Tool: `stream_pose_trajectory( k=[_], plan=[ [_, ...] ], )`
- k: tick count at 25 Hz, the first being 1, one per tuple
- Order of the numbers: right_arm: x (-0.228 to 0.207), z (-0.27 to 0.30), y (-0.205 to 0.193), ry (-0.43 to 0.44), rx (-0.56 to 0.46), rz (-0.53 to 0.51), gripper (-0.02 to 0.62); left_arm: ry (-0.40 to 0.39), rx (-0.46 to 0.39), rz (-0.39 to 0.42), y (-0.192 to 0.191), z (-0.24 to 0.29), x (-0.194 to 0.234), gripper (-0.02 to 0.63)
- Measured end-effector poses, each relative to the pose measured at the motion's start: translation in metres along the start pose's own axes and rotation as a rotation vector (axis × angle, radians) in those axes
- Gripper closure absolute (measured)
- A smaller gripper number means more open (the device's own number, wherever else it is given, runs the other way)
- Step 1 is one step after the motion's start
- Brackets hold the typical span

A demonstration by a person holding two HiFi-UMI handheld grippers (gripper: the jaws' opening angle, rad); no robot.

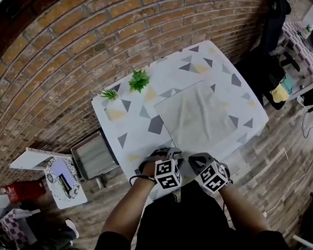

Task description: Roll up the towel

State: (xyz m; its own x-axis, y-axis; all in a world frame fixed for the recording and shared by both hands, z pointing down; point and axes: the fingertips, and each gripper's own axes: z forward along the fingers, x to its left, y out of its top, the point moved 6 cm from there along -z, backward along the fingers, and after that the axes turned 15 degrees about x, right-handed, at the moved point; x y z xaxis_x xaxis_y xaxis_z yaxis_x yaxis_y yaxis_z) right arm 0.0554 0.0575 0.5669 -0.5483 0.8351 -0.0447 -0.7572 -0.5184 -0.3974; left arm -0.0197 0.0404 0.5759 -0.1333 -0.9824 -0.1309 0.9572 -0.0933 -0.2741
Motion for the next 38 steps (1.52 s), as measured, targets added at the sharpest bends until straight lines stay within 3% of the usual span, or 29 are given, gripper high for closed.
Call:
stream_pose_trajectory(
  k=[4,8,11,14,17,22,27,32,38],
  plan=[
    [-0.004,0.001,0.001,0.006,-0.008,-0.020,0.577,-0.006,0.026,0.035,0.001,0.008,0.001,0.497],
    [0.006,0.011,0.000,0.066,0.020,-0.062,0.486,-0.014,0.039,0.032,-0.003,0.009,0.001,0.497],
    [0.011,0.026,0.001,0.055,0.081,-0.112,0.466,-0.016,0.038,0.023,-0.005,0.009,0.003,0.497],
    [0.014,0.031,0.001,0.039,0.119,-0.167,0.473,-0.024,0.038,0.038,-0.006,0.008,0.001,0.497],
    [0.014,0.026,-0.002,0.045,0.119,-0.172,0.556,-0.027,0.029,0.070,-0.003,0.007,-0.002,0.495],
    [0.012,0.003,-0.003,0.067,0.068,-0.145,0.561,-0.005,-0.012,0.134,0.008,0.007,-0.007,0.495],
    [0.006,-0.014,0.000,0.090,0.043,-0.147,0.561,0.009,-0.032,0.150,0.015,0.010,-0.009,0.504],
    [-0.002,-0.013,0.003,0.064,0.091,-0.173,0.562,0.005,-0.020,0.151,0.013,0.012,-0.010,0.569],
    [-0.017,0.006,0.003,0.060,0.149,-0.167,0.566,-0.012,0.026,0.116,0.004,0.014,-0.009,0.572]
  ],
)
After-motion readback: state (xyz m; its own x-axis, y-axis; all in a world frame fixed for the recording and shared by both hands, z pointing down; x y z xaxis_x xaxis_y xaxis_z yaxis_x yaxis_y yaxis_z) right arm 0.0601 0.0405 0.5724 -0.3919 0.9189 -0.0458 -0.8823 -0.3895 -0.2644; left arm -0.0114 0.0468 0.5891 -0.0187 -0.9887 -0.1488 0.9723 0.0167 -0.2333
